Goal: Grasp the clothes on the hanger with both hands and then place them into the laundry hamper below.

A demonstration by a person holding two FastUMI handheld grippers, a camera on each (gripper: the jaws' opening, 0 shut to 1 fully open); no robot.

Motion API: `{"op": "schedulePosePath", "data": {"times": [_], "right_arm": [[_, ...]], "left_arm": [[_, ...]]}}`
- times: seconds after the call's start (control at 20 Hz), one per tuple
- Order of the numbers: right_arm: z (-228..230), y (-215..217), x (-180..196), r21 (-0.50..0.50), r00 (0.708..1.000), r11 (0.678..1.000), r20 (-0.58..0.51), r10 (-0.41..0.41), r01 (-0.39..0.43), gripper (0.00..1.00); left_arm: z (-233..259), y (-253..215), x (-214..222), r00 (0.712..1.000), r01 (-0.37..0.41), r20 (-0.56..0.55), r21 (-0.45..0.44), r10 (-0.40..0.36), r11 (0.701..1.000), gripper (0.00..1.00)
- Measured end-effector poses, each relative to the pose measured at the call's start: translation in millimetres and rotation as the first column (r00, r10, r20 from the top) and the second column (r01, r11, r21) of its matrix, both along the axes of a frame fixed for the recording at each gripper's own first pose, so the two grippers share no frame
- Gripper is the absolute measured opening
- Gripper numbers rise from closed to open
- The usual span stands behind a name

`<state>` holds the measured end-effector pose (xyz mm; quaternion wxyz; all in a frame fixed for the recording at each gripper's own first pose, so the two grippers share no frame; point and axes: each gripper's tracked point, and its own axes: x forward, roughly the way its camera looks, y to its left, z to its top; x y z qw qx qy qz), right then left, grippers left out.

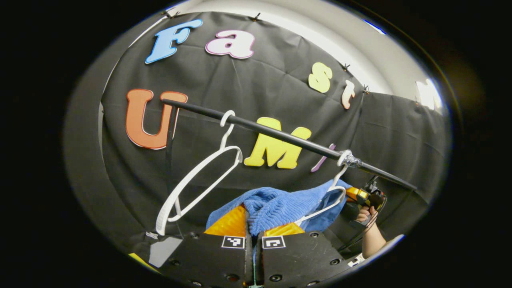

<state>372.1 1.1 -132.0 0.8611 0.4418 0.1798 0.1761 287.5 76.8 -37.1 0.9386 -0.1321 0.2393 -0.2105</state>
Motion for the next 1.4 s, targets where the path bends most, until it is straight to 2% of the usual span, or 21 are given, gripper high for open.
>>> {"op": "schedulePosePath", "data": {"times": [0.35, 0.4, 0.45, 0.5, 0.6, 0.65, 0.8, 1.2, 1.4], "right_arm": [[-37, 7, 9, -0.014, 0.996, 0.999, -0.075, 0.05, -0.051, 0.06], [-42, 7, 9, -0.008, 0.995, 0.999, -0.084, 0.052, -0.053, 0.06], [-47, 8, 9, -0.014, 0.994, 0.998, -0.097, 0.056, -0.058, 0.06], [-54, 7, 10, -0.027, 0.993, 0.998, -0.109, 0.054, -0.058, 0.06], [-67, 6, 9, -0.033, 0.99, 0.998, -0.134, 0.053, -0.058, 0.06], [-72, 6, 7, -0.037, 0.987, 0.997, -0.148, 0.054, -0.061, 0.06], [-95, 3, -2, -0.056, 0.981, 0.996, -0.189, 0.053, -0.065, 0.06], [-127, -3, -28, -0.096, 0.967, 0.994, -0.252, 0.022, -0.048, 0.06], [-138, -3, -45, -0.109, 0.96, 0.993, -0.279, 0.005, -0.037, 0.06]], "left_arm": [[-31, 10, 8, 0.995, 0.053, -0.09, 0.039, -0.05, 0.998, 0.02], [-36, 12, 9, 0.994, 0.056, -0.097, 0.043, -0.051, 0.998, 0.07], [-39, 13, 9, 0.993, 0.056, -0.105, 0.045, -0.051, 0.997, 0.07], [-43, 14, 9, 0.993, 0.057, -0.108, 0.045, -0.052, 0.997, 0.02], [-56, 16, 12, 0.991, 0.06, -0.124, 0.049, -0.054, 0.997, 0.02], [-63, 16, 12, 0.989, 0.06, -0.139, 0.055, -0.052, 0.997, 0.07], [-86, 22, 1, 0.983, 0.058, -0.181, 0.088, -0.041, 0.994, 0.02], [-112, 18, -15, 0.983, 0.047, -0.184, 0.114, -0.026, 0.992, 0.02], [-119, 16, -29, 0.986, 0.038, -0.164, 0.182, -0.008, 0.983, 0.02]]}}
